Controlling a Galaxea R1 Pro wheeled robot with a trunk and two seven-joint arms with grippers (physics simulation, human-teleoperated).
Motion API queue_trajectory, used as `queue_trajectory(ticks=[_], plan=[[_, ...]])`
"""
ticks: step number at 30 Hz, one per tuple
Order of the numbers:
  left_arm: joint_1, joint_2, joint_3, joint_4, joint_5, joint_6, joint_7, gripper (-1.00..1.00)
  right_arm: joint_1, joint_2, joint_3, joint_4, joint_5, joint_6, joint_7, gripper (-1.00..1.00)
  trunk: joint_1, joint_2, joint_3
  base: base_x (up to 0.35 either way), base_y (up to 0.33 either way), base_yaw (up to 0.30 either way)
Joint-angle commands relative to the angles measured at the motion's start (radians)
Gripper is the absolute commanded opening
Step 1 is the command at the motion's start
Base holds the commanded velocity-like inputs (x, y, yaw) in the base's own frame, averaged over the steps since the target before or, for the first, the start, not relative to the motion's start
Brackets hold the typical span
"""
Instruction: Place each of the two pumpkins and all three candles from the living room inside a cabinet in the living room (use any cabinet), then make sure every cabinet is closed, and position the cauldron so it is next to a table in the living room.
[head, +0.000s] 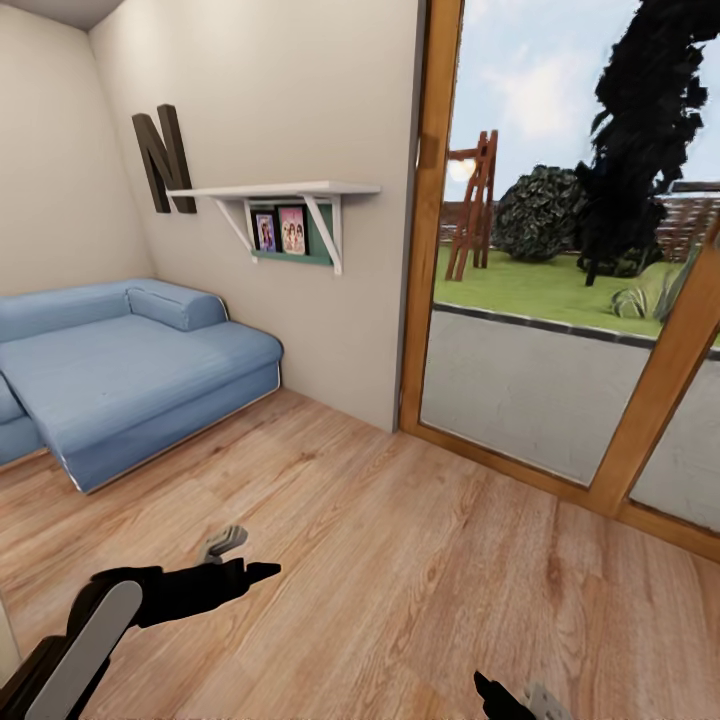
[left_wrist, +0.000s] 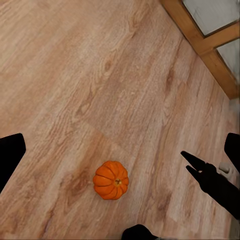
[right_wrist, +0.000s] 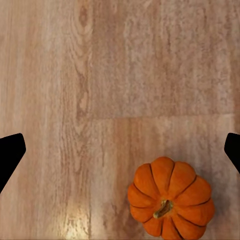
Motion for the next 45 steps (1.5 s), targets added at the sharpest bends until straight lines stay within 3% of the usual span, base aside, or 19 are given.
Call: queue_trajectory(ticks=[1,7,45], plan=[[-0.001,0.004,-0.001,0.000,0.008,0.002,0.000,1.00,-0.001,0.000,0.008,0.002,-0.011,-0.004,0.004,1.00,0.004,-0.008,-0.004,0.000,0.000,0.000],[0.000,0.019,-0.003,0.000,0.027,0.001,-0.011,1.00,-0.001,0.000,0.008,0.003,-0.011,-0.005,0.004,1.00,0.027,-0.050,-0.023,0.000,0.000,0.000],[0.000,0.018,-0.011,0.004,0.029,-0.001,-0.010,1.00,-0.001,0.002,0.015,0.004,0.006,-0.042,0.007,1.00,0.172,-0.316,-0.142,0.000,0.000,0.000]])
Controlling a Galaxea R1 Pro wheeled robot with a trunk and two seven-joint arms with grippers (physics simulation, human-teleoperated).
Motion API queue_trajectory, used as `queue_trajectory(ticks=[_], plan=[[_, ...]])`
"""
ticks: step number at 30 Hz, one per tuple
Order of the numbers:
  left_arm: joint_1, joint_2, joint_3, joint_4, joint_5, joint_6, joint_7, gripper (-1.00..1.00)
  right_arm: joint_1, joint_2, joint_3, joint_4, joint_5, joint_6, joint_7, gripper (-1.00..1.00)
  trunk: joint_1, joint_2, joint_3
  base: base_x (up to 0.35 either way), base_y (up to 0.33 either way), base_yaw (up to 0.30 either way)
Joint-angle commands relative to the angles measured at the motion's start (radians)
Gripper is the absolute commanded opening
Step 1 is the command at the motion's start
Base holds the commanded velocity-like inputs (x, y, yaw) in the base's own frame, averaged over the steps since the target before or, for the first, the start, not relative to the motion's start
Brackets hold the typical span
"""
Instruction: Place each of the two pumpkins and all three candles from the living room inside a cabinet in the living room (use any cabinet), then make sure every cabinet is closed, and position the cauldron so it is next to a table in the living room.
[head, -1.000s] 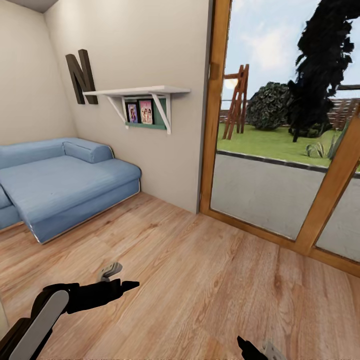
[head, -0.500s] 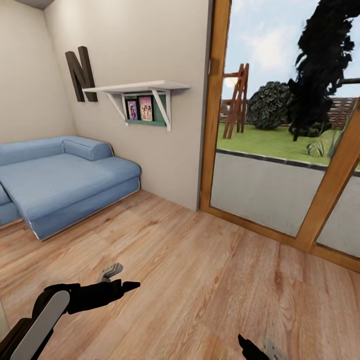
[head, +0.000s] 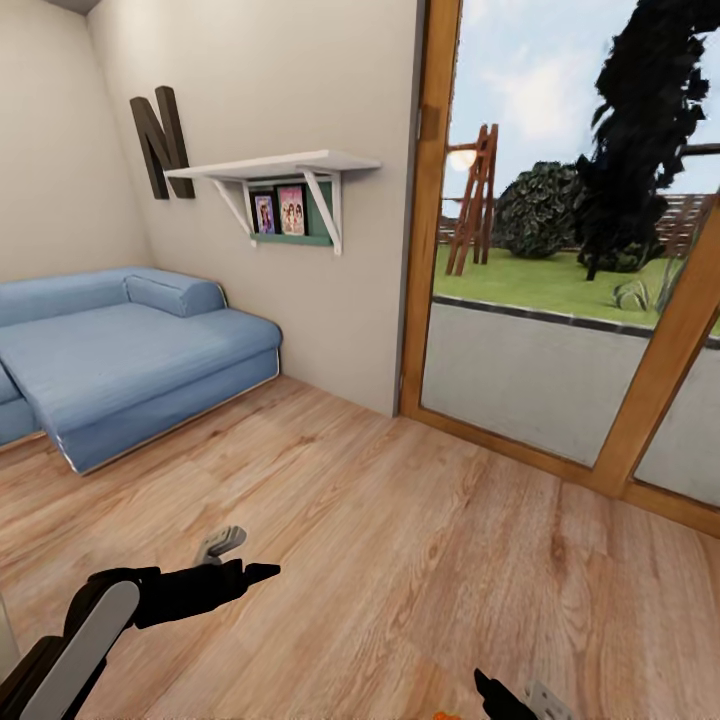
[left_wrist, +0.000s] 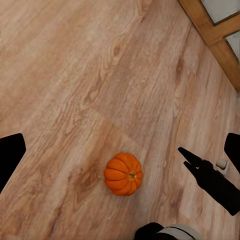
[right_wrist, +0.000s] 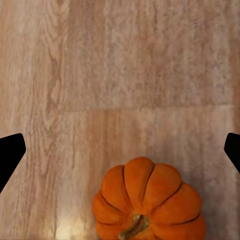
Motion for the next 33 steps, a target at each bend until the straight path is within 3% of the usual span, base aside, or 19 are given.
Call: queue_trajectory(ticks=[1,11,23,28,33], plan=[[-0.001,0.000,-0.001,0.000,0.002,0.002,0.001,1.00,-0.001,-0.001,0.007,0.001,-0.010,-0.003,0.006,1.00,0.004,-0.008,-0.004,0.000,0.000,0.000],[-0.001,0.001,-0.001,-0.001,0.003,0.002,0.001,1.00,-0.001,-0.003,0.010,0.001,-0.012,0.003,0.031,1.00,0.042,-0.078,-0.035,0.000,0.000,0.000],[-0.001,0.000,-0.002,0.000,0.003,0.002,0.001,1.00,-0.001,-0.005,0.014,0.002,-0.008,0.050,0.115,1.00,0.047,-0.080,-0.082,0.000,0.000,0.000],[-0.001,0.000,-0.002,0.000,0.003,0.002,0.001,1.00,-0.001,-0.005,0.059,0.003,0.013,0.055,0.118,1.00,0.048,-0.081,-0.086,0.000,0.000,0.000],[-0.001,-0.001,-0.003,0.000,0.003,0.002,0.000,1.00,-0.001,-0.005,0.076,0.003,0.018,0.056,0.118,1.00,0.048,-0.081,-0.090,0.000,0.000,0.000]])
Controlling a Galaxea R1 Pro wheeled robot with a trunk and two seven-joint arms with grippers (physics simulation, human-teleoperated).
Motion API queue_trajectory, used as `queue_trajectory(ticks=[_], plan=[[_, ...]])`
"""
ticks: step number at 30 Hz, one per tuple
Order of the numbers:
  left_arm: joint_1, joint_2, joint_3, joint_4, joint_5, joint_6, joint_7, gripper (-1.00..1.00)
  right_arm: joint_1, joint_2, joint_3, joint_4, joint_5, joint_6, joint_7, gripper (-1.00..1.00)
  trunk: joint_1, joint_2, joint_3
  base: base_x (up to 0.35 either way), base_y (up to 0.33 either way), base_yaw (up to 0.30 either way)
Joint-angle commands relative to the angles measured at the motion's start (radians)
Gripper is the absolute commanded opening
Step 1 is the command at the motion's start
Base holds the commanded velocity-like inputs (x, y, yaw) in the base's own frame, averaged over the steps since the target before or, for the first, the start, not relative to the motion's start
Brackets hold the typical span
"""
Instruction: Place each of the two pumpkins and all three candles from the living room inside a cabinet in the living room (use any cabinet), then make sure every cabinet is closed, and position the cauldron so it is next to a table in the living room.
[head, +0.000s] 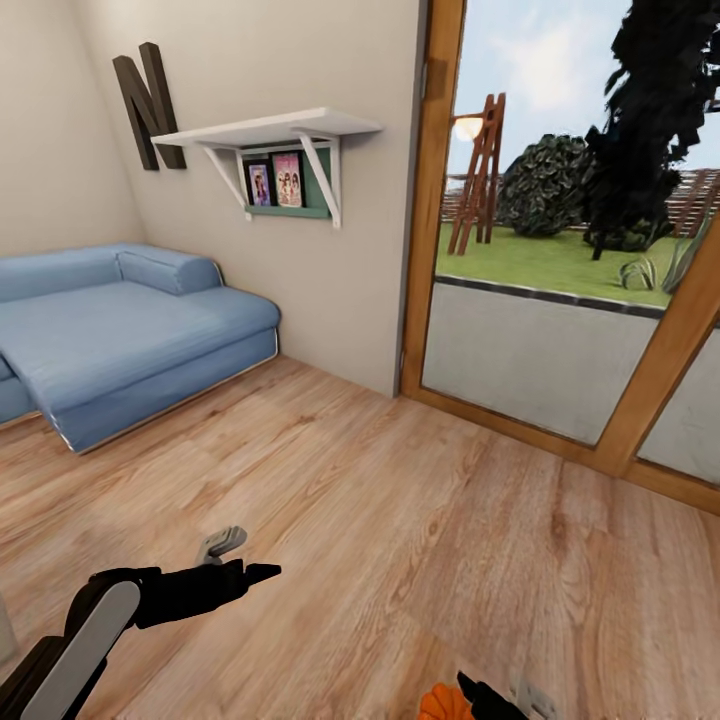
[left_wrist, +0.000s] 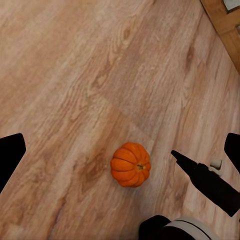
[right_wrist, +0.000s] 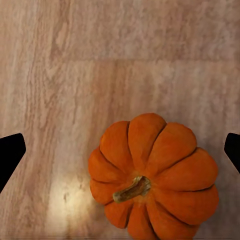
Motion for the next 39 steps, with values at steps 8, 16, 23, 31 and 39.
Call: queue_trajectory(ticks=[8,16,23,31,39], plan=[[-0.001,0.000,-0.001,0.000,0.002,0.002,0.001,1.00,-0.001,0.000,0.010,0.002,-0.010,-0.004,0.004,1.00,0.003,-0.002,-0.032,0.000,0.000,0.000],[-0.001,-0.001,-0.002,0.000,0.002,0.002,0.001,1.00,-0.001,0.000,0.009,0.003,-0.010,-0.004,0.004,1.00,0.007,-0.004,-0.063,0.000,0.000,0.000],[-0.001,-0.001,-0.002,0.000,0.002,0.002,0.001,1.00,-0.001,0.000,0.010,0.003,-0.010,-0.004,0.004,1.00,0.010,-0.006,-0.090,0.000,0.000,0.000],[-0.001,-0.001,-0.002,0.000,0.002,0.002,0.001,1.00,-0.001,0.000,0.010,0.002,-0.010,-0.005,0.004,1.00,0.014,-0.008,-0.121,0.000,0.000,0.000],[-0.001,-0.001,-0.002,0.000,0.002,0.002,0.001,1.00,-0.001,0.000,0.010,0.002,-0.010,-0.006,0.004,1.00,0.017,-0.010,-0.152,0.000,0.000,0.000]])
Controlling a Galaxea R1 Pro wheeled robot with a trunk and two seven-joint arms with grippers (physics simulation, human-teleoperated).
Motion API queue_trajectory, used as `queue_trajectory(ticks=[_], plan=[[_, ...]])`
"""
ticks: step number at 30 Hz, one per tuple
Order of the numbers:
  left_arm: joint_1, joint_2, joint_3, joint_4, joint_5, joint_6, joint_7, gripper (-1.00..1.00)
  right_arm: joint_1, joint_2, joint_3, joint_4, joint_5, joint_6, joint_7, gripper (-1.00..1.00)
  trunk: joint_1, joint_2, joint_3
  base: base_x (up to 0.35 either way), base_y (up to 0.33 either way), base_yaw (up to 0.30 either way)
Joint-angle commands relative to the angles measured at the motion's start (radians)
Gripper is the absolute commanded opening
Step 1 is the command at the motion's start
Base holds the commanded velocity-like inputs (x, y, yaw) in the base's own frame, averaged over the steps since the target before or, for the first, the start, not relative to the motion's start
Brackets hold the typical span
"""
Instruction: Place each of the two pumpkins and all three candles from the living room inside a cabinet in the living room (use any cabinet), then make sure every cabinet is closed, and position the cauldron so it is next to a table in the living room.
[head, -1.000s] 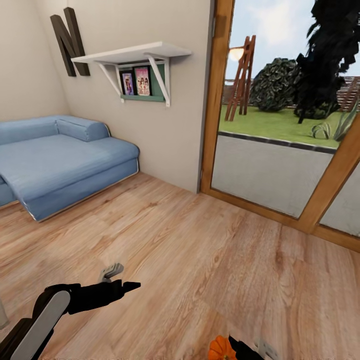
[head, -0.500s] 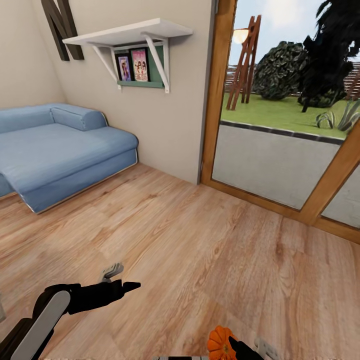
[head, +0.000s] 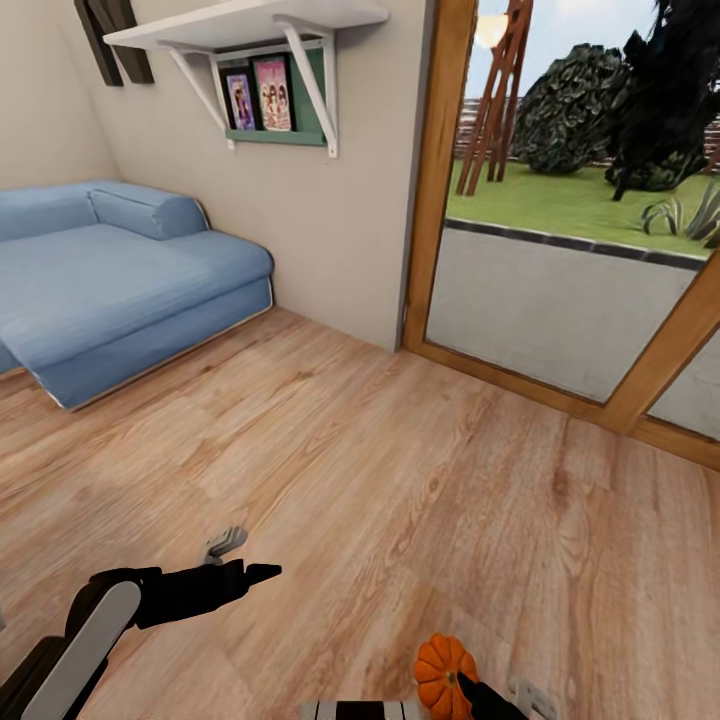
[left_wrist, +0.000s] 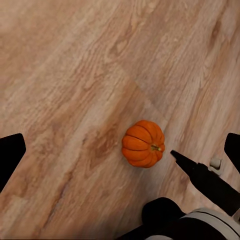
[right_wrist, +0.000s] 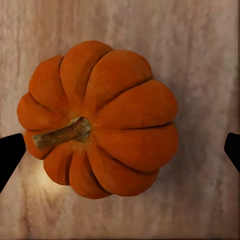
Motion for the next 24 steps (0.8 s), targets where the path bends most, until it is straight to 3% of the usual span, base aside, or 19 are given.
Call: queue_trajectory(ticks=[1,6,9,10,13,17,24], plan=[[-0.001,0.001,-0.001,0.000,0.002,0.002,0.001,1.00,-0.001,0.000,0.008,0.001,-0.010,-0.004,0.004,1.00,0.000,-0.001,-0.005,0.000,0.000,0.000],[-0.001,0.001,-0.001,-0.002,0.002,0.002,0.001,1.00,-0.001,-0.001,0.005,-0.001,-0.011,-0.009,0.034,1.00,0.002,-0.002,-0.020,0.000,0.000,0.000],[-0.001,0.001,-0.001,-0.002,0.002,0.003,0.001,1.00,-0.001,-0.003,-0.001,-0.002,-0.024,-0.004,0.159,1.00,0.002,-0.002,-0.020,0.000,0.000,0.000],[-0.001,0.000,-0.001,-0.002,0.002,0.003,0.001,1.00,-0.001,-0.005,-0.005,-0.002,-0.028,0.004,0.230,1.00,0.002,-0.002,-0.020,0.000,0.000,0.000],[-0.001,0.001,-0.001,-0.002,0.002,0.004,0.001,1.00,-0.001,-0.039,-0.015,-0.003,-0.036,0.060,0.324,1.00,0.002,-0.002,-0.020,0.000,0.000,0.000],[-0.001,0.002,-0.001,-0.002,0.002,0.004,0.001,1.00,-0.001,-0.084,-0.073,-0.011,-0.080,0.112,0.362,1.00,0.002,-0.002,-0.020,0.000,0.000,0.000],[-0.001,-0.003,-0.001,-0.001,0.003,0.004,0.001,1.00,-0.001,-0.096,-0.097,-0.010,-0.097,0.108,0.359,1.00,0.002,-0.002,-0.020,0.000,0.000,0.000]])
